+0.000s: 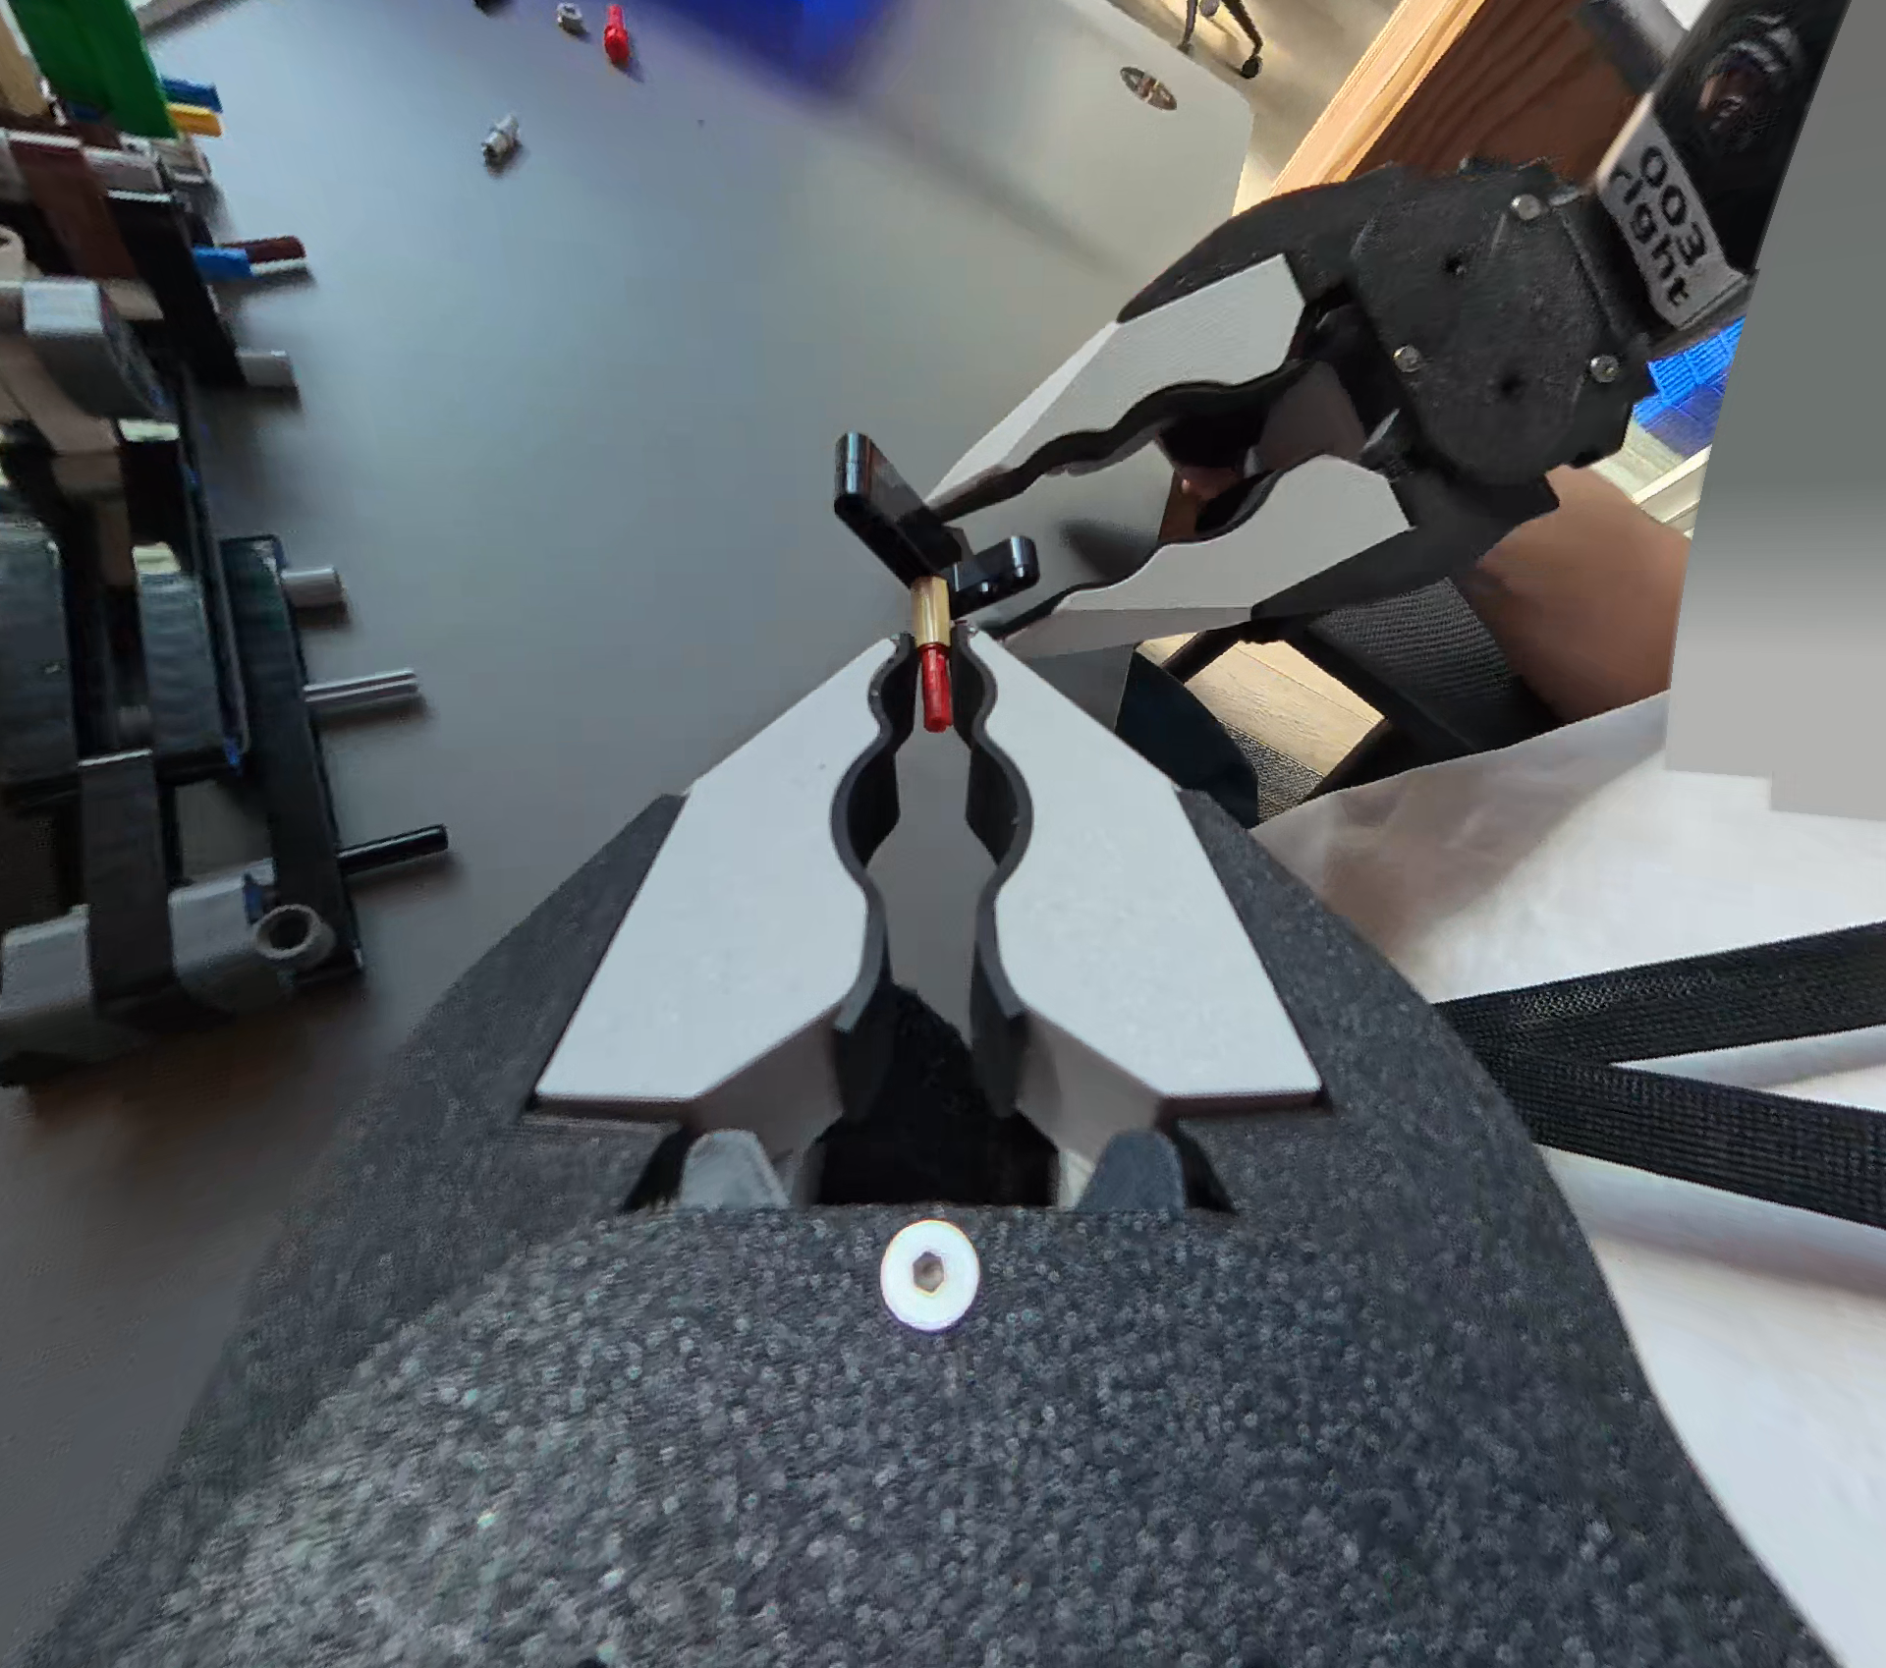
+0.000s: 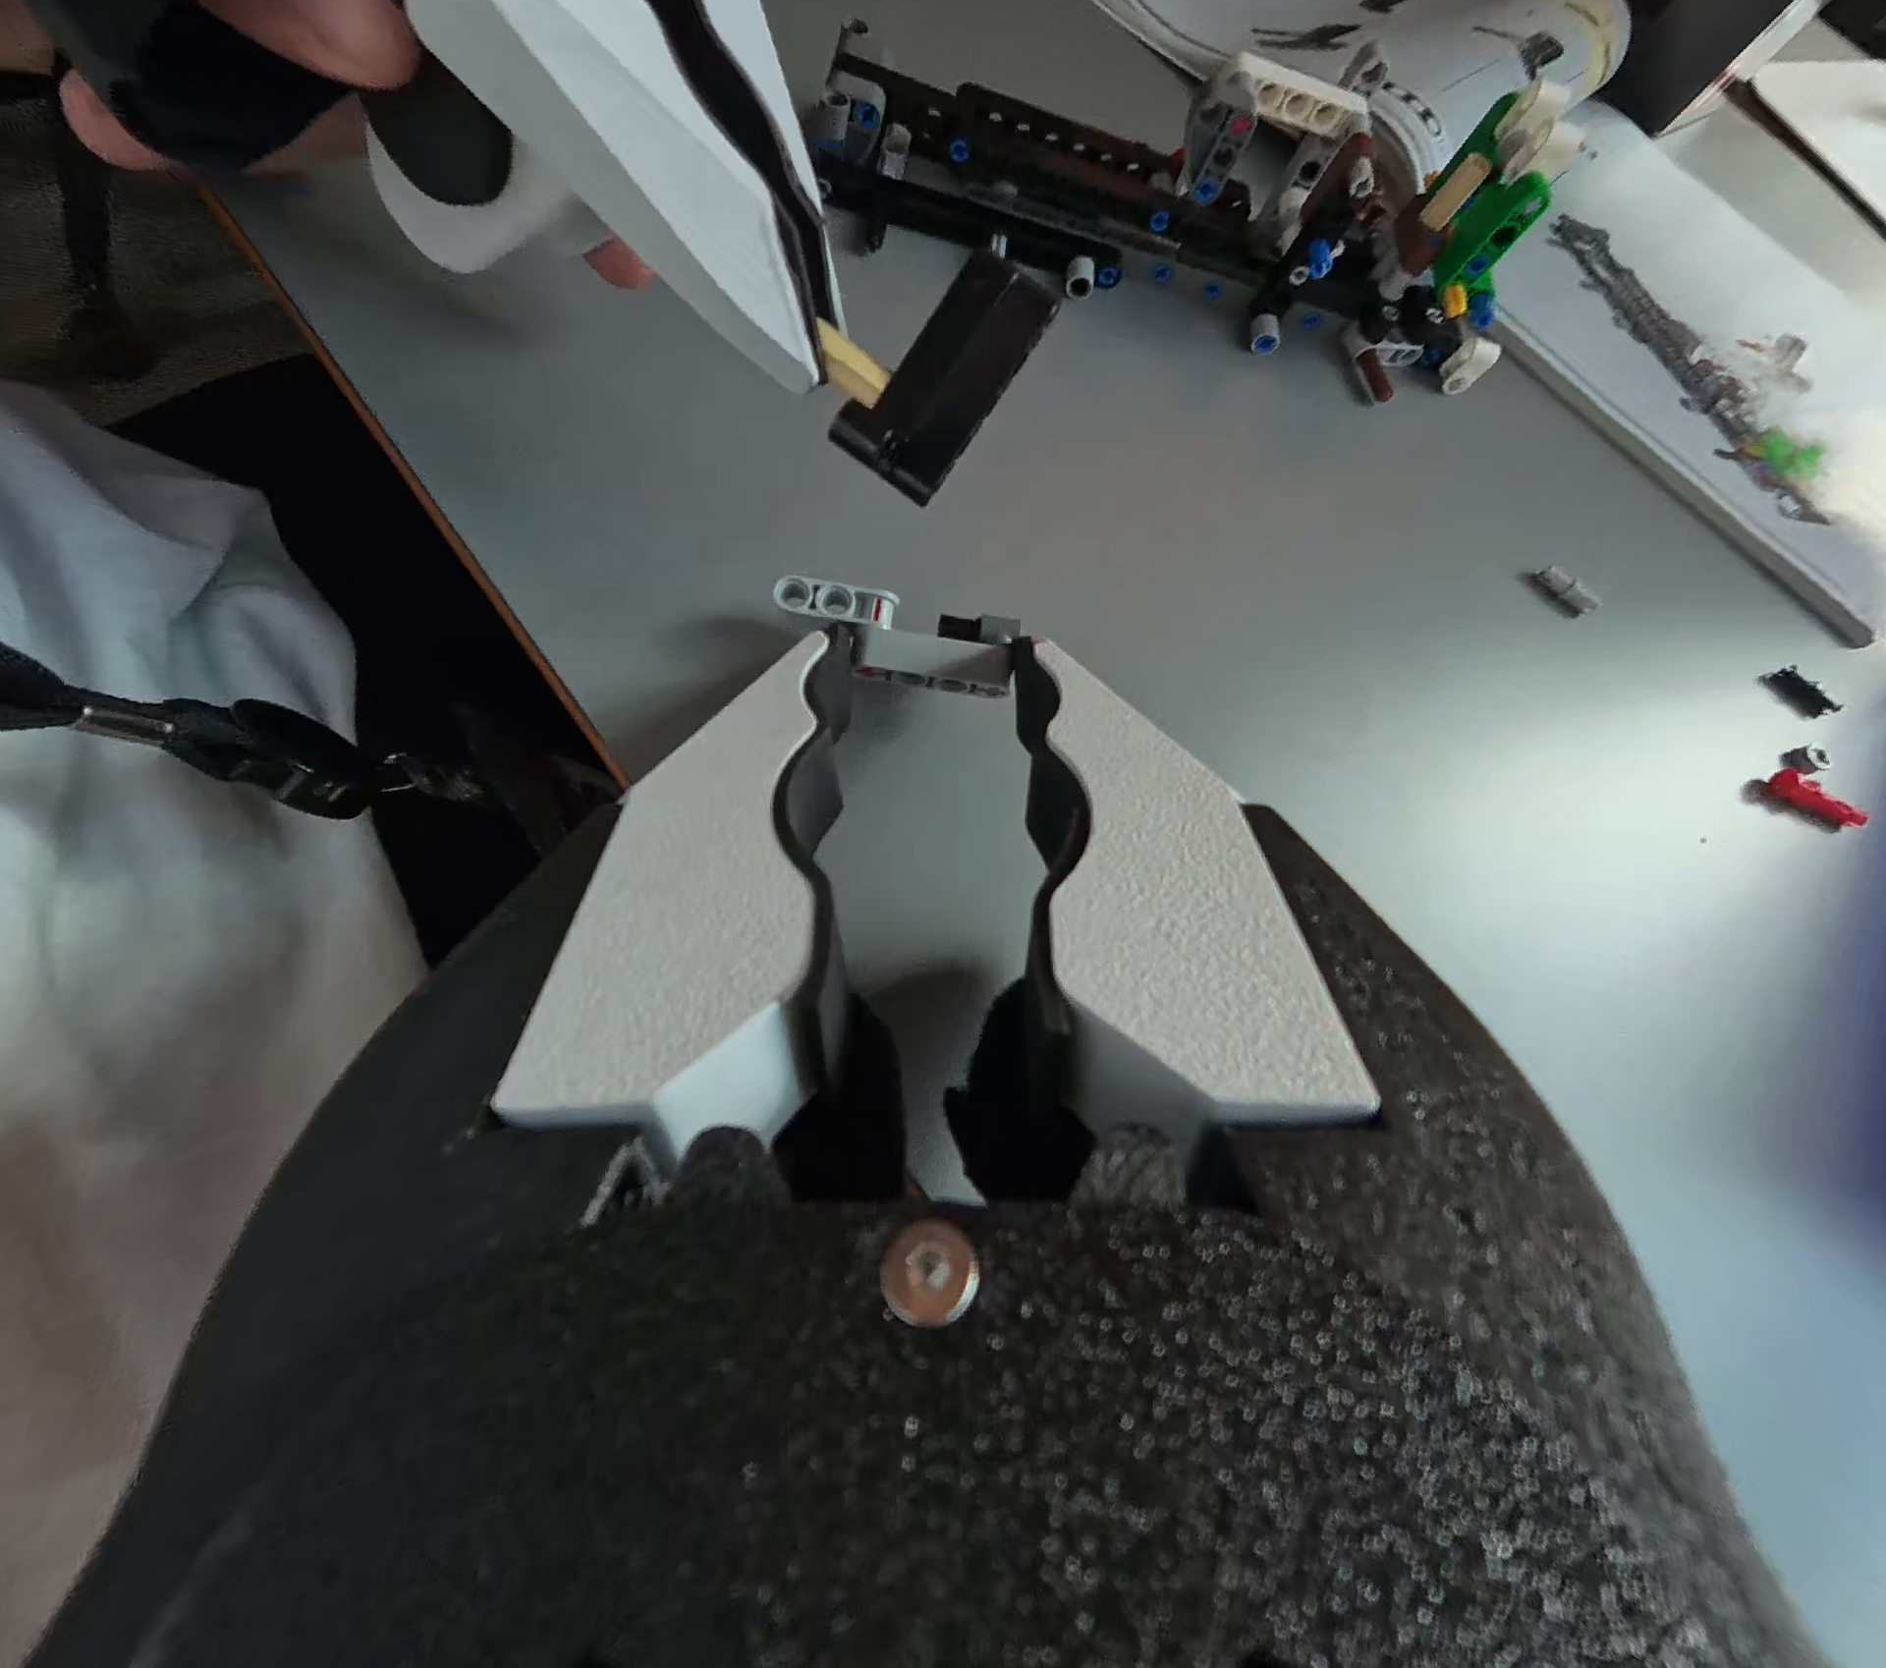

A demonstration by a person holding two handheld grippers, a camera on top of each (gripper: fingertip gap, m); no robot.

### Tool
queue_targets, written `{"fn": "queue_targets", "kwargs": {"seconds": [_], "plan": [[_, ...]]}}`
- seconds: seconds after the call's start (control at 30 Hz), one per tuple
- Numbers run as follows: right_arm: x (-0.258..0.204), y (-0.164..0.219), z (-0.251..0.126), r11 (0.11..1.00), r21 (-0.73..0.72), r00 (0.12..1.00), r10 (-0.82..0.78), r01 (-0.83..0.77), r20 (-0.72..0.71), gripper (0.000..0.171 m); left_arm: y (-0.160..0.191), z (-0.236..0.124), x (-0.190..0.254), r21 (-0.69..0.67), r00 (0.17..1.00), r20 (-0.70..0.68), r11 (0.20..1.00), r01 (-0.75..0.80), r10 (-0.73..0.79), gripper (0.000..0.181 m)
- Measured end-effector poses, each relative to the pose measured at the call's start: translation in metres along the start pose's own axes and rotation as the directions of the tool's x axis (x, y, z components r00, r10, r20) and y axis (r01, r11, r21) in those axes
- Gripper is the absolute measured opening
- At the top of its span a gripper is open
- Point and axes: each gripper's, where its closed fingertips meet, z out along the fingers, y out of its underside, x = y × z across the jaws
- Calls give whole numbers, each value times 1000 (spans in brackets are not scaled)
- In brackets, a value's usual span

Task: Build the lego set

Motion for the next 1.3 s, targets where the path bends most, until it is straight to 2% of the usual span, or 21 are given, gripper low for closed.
{"fn": "queue_targets", "kwargs": {"seconds": [0.03,0.17,0.27,0.33,0.4,0.5,0.6,0.73,0.9,0.93,0.97,1.03,1.3], "plan": [[0,1,1,1000,-11,1000,16,-16,11,32,-3,-1,3,21,1000,-5,999,-24,24,4],[3,-3,-3,996,34,996,80,-82,40,33,-20,-7,7,131,997,-6,989,-71,72,4],[0,-29,-21,954,176,959,208,-242,190,34,-26,-11,13,175,994,-45,981,-87,96,4],[-4,-52,-38,881,269,885,277,-389,375,32,-28,-14,21,199,988,-91,974,-108,128,4],[-6,-63,-48,816,277,790,313,-507,527,31,-30,-17,28,227,979,-128,966,-124,156,4],[-10,-68,-47,777,235,696,329,-584,638,28,-31,-21,40,251,965,-188,959,-132,183,4],[-11,-74,-50,734,214,615,332,-644,715,15,-30,-23,42,248,957,-220,960,-133,190,4],[-19,-79,-54,725,173,547,318,-666,774,22,-29,-23,44,235,953,-230,961,-142,197,4],[-21,-81,-56,723,146,509,314,-675,802,14,-21,-20,48,190,941,-263,968,-164,211,4],[-21,-80,-56,728,131,500,317,-673,806,14,-17,-19,49,155,936,-284,973,-169,208,6],[-18,-80,-56,733,132,503,313,-667,806,6,-15,-19,48,134,933,-301,978,-163,197,14],[-13,-81,-56,736,139,501,296,-662,813,6,-22,-23,49,138,924,-349,984,-112,154,29],[-18,-86,-53,769,137,494,252,-624,832,6,-53,-28,46,195,883,-466,980,39,58,29]]}}
